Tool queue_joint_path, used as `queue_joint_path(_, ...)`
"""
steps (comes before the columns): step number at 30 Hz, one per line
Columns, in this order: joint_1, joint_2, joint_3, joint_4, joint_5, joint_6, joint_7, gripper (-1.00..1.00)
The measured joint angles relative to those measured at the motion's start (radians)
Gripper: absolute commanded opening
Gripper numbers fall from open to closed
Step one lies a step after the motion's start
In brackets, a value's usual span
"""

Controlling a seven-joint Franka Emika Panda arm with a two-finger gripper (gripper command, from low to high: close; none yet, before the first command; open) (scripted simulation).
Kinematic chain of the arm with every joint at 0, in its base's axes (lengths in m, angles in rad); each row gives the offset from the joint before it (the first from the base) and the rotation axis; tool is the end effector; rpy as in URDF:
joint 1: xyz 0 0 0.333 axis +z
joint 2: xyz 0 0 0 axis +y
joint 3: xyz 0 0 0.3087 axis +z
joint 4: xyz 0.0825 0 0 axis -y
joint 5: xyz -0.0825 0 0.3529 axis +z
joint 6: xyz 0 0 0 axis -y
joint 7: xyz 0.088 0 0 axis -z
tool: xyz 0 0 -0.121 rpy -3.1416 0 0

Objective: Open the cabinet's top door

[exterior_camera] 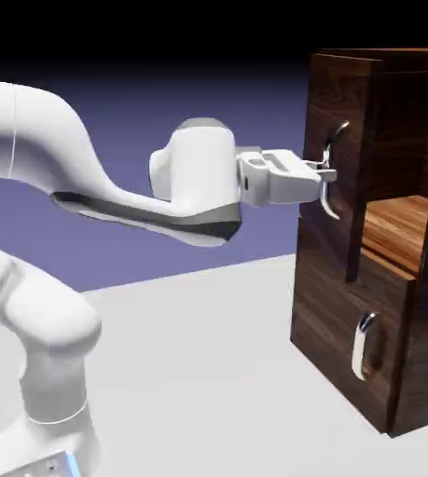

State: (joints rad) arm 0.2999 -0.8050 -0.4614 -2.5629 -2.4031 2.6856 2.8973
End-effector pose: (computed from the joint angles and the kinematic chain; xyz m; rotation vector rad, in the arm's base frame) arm 0.3490 -0.0666 0.5504 -1.7114 1.0898 -1.9820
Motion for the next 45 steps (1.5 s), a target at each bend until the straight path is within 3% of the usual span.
queue_joint_path(5, -0.165, -0.033, 0.18, -0.066, 0.143, -0.025, -0.016, -1.0)
queue_joint_path(12, -0.24, -0.148, 0.373, -0.176, 0.447, -0.17, -0.165, -1.0)
queue_joint_path(24, -0.217, -0.236, 0.749, -0.225, 0.968, -0.571, -0.321, -1.0)
queue_joint_path(34, -0.274, -0.093, 1.112, -0.043, 1.311, -0.992, -0.319, -1.0)
queue_joint_path(45, -0.563, 0.136, 1.51, 0.302, 1.506, -1.412, -0.265, -1.0)
